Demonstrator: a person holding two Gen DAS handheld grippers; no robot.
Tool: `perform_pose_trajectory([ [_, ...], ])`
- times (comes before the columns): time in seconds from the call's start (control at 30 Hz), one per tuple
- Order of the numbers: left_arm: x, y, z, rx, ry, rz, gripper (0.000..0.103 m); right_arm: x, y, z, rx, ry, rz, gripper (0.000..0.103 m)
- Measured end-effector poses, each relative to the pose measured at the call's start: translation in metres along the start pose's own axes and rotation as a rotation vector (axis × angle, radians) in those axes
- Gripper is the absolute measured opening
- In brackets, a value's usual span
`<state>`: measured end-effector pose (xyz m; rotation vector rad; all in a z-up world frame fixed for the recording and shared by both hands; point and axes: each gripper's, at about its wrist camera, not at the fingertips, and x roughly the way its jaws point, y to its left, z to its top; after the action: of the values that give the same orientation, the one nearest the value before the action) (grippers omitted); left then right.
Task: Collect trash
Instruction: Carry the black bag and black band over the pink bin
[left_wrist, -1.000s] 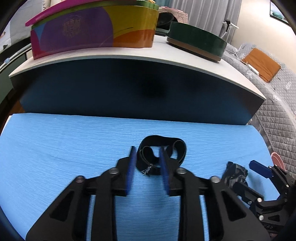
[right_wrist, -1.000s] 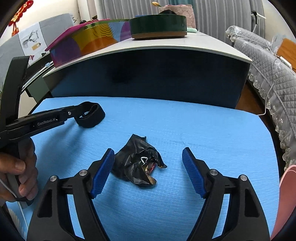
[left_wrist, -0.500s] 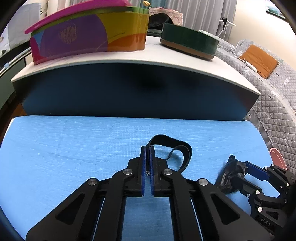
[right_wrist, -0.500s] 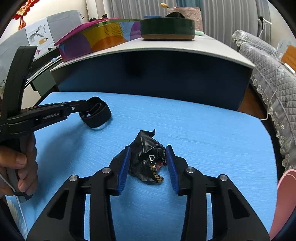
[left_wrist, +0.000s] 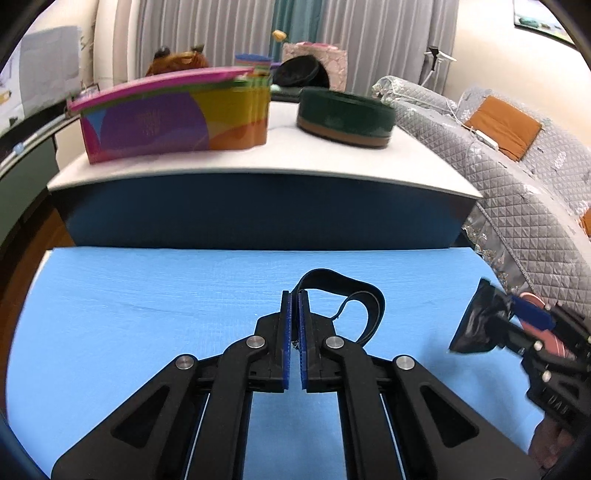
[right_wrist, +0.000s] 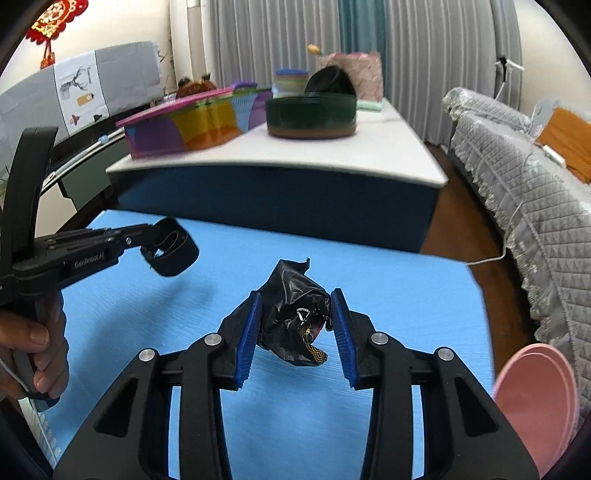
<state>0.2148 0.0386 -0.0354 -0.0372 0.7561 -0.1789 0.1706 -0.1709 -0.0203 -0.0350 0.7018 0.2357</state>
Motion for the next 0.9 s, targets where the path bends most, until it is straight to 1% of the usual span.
perform_pose_trajectory([
  [0.23, -0.048, -0.024, -0.001, 0.0, -0.036, 0.011, 0.003, -0.067, -0.009, 0.009, 0.0, -0.076, -0.038, 0.039],
  [0.33, -0.069, -0.038, -0.005, 0.006, -0.054, 0.002, 0.003, -0.095, -0.015, 0.007, -0.001, -0.096, -0.059, 0.039],
  [0.47, -0.092, -0.056, -0.011, -0.002, -0.068, -0.016, 0.003, -0.132, -0.032, 0.002, 0.032, -0.111, -0.078, 0.039],
  [0.77, -0.124, -0.097, -0.038, -0.005, -0.071, -0.063, 0.003, -0.193, -0.074, -0.009, 0.051, -0.141, -0.155, 0.039],
  [0.9, -0.127, -0.117, -0.042, 0.018, -0.075, -0.08, 0.003, -0.208, -0.097, -0.011, 0.054, -0.155, -0.192, 0.039],
])
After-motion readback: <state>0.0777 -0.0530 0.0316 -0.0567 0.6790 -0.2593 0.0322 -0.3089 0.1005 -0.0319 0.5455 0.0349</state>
